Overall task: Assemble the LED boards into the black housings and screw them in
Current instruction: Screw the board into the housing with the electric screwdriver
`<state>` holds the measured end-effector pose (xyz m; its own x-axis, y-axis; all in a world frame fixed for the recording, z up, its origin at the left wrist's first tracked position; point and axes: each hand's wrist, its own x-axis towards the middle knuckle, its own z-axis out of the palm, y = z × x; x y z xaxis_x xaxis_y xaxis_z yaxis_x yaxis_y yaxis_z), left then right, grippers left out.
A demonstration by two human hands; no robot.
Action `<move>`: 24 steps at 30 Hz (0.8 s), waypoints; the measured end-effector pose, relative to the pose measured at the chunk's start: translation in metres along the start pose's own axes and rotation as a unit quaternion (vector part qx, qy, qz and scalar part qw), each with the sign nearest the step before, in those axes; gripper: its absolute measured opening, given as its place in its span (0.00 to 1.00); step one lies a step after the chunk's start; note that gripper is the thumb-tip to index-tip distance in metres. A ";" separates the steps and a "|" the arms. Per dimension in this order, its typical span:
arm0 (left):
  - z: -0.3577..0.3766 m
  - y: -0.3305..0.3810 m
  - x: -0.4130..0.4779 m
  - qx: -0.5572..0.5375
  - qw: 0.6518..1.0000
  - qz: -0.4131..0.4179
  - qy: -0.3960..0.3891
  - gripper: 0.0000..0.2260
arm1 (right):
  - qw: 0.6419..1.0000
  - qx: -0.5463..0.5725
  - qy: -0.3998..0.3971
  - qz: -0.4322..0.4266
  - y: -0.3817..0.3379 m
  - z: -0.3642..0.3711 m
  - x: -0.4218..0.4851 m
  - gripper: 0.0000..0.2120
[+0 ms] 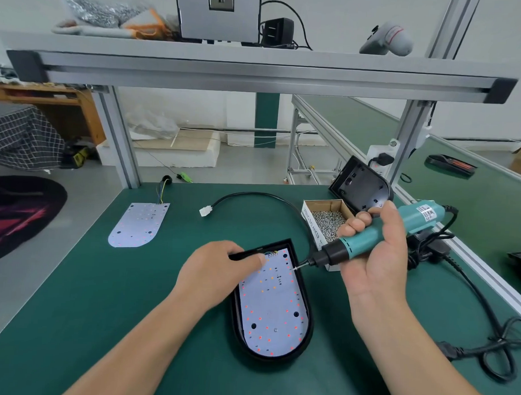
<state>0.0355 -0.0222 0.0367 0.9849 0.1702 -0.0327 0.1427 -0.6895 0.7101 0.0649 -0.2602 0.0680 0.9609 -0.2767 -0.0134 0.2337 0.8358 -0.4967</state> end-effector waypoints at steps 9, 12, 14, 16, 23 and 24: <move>0.012 -0.001 0.012 -0.037 0.999 0.004 -0.025 0.26 | 0.998 -0.047 0.003 -0.038 0.002 -0.006 0.016 0.10; 0.014 0.000 0.015 -0.042 0.998 0.018 -0.035 0.25 | 0.997 -0.066 -0.002 -0.045 0.005 -0.007 0.019 0.10; 0.015 0.001 0.017 -0.043 0.998 0.025 -0.044 0.25 | 0.996 -0.077 -0.007 -0.053 0.006 -0.007 0.021 0.10; 0.016 0.000 0.019 -0.046 0.997 0.025 -0.052 0.24 | 0.994 -0.091 -0.017 -0.062 0.009 -0.007 0.023 0.10; 0.017 0.001 0.020 -0.041 0.997 0.028 -0.052 0.25 | 0.985 -0.143 -0.053 -0.078 0.017 -0.006 0.026 0.10; 0.017 0.001 0.020 -0.042 0.997 0.028 -0.051 0.25 | 0.984 -0.150 -0.056 -0.079 0.018 -0.006 0.026 0.10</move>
<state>0.0574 -0.0315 0.0250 0.9966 0.0572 -0.0590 0.0819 -0.6344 0.7687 0.0927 -0.2556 0.0532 0.9303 -0.3238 0.1723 0.3435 0.6044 -0.7189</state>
